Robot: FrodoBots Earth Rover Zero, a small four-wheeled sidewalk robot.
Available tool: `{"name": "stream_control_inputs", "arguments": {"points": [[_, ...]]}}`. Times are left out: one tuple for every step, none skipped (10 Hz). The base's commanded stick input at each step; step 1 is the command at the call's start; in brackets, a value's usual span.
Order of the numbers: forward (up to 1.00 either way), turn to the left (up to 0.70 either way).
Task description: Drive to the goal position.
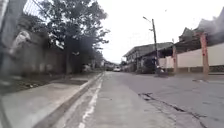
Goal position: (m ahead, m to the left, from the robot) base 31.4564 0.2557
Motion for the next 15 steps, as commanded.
{"name": "stream_control_inputs", "arguments": {"points": [[0.70, 0.00], [0.70, 0.00], [0.70, 0.00], [0.70, 0.00], [0.70, 0.00], [0.70, 0.00], [0.70, 0.00], [0.70, 0.00], [0.70, -0.02], [0.70, -0.15], [0.70, -0.32], [0.70, -0.35], [0.70, -0.35], [0.70, -0.26], [0.70, 0.00]]}}
